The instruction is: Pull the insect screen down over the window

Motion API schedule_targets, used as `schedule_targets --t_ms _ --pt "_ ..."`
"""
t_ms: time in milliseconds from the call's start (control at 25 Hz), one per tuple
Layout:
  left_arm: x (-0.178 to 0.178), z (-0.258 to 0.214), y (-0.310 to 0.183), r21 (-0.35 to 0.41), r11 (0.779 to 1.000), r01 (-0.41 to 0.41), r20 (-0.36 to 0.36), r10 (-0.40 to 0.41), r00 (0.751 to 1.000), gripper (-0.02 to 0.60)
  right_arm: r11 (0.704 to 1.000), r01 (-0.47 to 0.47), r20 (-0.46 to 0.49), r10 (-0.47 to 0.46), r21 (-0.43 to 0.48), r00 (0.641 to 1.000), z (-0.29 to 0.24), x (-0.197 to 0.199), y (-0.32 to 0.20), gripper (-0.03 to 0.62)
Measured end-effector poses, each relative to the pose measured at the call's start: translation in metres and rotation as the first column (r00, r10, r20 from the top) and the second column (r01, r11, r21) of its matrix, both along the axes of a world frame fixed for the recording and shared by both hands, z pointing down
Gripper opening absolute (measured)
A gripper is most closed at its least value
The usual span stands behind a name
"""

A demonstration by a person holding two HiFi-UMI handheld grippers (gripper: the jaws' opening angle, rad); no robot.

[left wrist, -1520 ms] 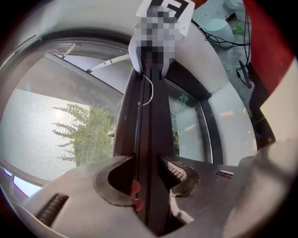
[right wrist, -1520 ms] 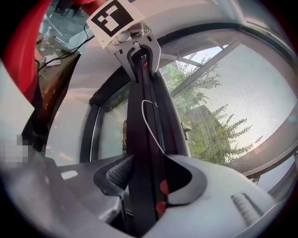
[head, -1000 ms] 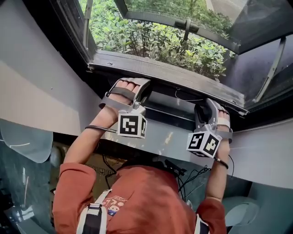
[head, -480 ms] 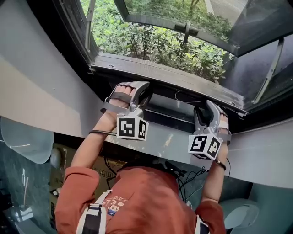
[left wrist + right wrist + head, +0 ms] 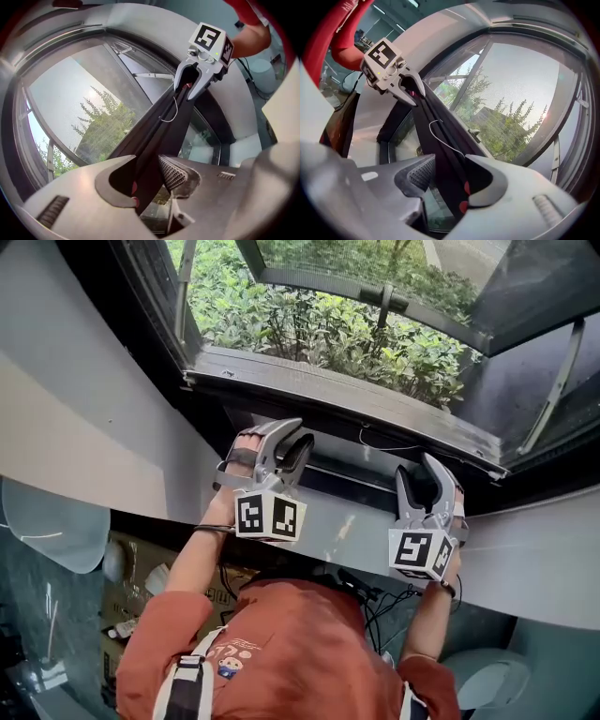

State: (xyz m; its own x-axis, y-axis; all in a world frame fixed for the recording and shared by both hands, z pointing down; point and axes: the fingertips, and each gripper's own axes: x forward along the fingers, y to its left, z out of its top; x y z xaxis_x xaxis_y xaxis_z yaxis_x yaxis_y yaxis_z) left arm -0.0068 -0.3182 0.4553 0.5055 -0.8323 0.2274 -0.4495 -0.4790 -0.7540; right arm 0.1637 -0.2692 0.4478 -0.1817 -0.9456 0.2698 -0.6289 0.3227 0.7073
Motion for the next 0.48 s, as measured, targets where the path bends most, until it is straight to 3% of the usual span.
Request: schedule_targets --t_ms 280,480 --pt "0.0 0.015 0.017 -0.099 0.995 0.014 -0.202 -0.034 0.979 0.147 0.999 0.018 0.198 -0.025 0.039 0.98 -0.002 -0.006 0.015 0.202" --pt "-0.006 0.01 0.027 -0.138 0.99 0.013 -0.384 -0.065 0.921 0.147 0.997 0.018 0.39 -0.047 0.077 0.919 -0.004 -0.008 0.029 0.202"
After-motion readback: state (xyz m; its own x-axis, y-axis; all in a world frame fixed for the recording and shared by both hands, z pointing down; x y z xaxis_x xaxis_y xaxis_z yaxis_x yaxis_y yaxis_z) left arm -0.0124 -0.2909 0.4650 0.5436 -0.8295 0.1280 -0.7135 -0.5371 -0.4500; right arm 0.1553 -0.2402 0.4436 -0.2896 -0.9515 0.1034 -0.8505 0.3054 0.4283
